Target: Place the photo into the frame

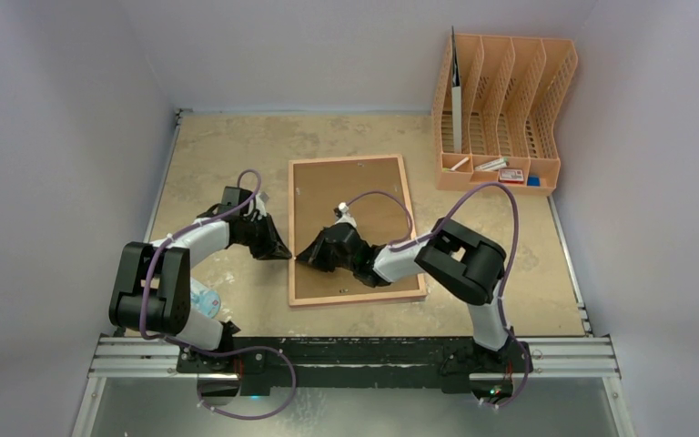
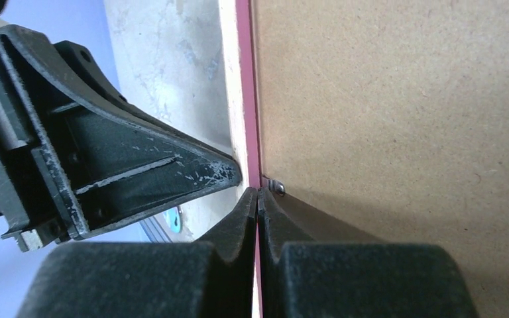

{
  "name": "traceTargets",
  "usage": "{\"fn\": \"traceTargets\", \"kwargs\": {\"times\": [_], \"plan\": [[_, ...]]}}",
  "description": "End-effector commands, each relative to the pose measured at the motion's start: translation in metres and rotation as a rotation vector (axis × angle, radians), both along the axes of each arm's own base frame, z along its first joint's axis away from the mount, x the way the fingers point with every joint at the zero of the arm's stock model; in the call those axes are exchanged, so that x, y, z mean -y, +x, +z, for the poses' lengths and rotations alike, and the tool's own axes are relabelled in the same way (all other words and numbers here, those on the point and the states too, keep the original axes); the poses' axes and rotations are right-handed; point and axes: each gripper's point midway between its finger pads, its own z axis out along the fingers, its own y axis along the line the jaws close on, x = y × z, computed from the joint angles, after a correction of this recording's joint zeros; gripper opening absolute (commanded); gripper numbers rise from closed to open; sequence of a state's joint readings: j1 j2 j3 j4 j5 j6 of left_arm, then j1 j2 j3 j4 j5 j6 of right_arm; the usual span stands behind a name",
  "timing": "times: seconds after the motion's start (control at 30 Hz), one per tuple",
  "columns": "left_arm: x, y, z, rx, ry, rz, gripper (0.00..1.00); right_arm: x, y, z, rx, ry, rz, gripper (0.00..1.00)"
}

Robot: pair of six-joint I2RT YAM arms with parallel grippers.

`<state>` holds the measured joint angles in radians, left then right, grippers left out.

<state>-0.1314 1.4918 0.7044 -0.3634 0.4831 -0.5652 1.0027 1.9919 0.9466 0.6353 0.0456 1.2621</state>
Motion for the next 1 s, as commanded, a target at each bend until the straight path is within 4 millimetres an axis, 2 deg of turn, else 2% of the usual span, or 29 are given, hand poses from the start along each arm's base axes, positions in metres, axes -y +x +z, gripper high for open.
{"fn": "traceTargets", "kwargs": {"times": [0.0,0.13,0.2,0.3,0.4,0.47,0.6,0.73,0.8,0.87,0.97], "plan": [[0.000,-0.020,-0.009,-0.074,0.006,-0.003,0.00,-0.005,0.014,0.043,0.137,0.121,-0.028,0.04],[0.000,-0.017,-0.005,-0.064,0.013,-0.002,0.00,0.007,0.013,0.077,0.204,0.200,-0.060,0.10],[-0.001,-0.015,-0.004,-0.057,0.019,0.001,0.00,0.015,0.014,0.087,0.219,0.206,-0.089,0.16],[-0.002,-0.013,-0.002,-0.051,0.026,0.000,0.00,0.023,0.012,0.091,0.199,0.187,-0.109,0.23],[-0.001,-0.009,0.003,-0.033,0.023,-0.001,0.07,0.034,0.014,0.095,0.179,0.145,-0.150,0.29],[0.000,-0.002,0.012,-0.005,0.015,0.004,0.16,0.042,0.019,0.106,0.197,0.114,-0.170,0.32],[-0.003,0.023,0.035,0.092,0.033,0.045,0.38,0.066,0.035,0.130,0.265,0.012,-0.198,0.42],[-0.012,0.063,0.056,0.224,0.058,0.188,0.54,0.086,0.059,0.143,0.294,-0.037,-0.185,0.47],[-0.007,0.085,0.066,0.298,0.014,0.222,0.55,0.089,0.074,0.140,0.292,-0.061,-0.166,0.48],[-0.005,0.107,0.070,0.353,-0.010,0.253,0.55,0.084,0.090,0.136,0.308,-0.090,-0.136,0.48],[-0.009,0.129,0.058,0.348,0.031,0.283,0.55,0.068,0.115,0.124,0.319,-0.152,-0.094,0.48]]}}
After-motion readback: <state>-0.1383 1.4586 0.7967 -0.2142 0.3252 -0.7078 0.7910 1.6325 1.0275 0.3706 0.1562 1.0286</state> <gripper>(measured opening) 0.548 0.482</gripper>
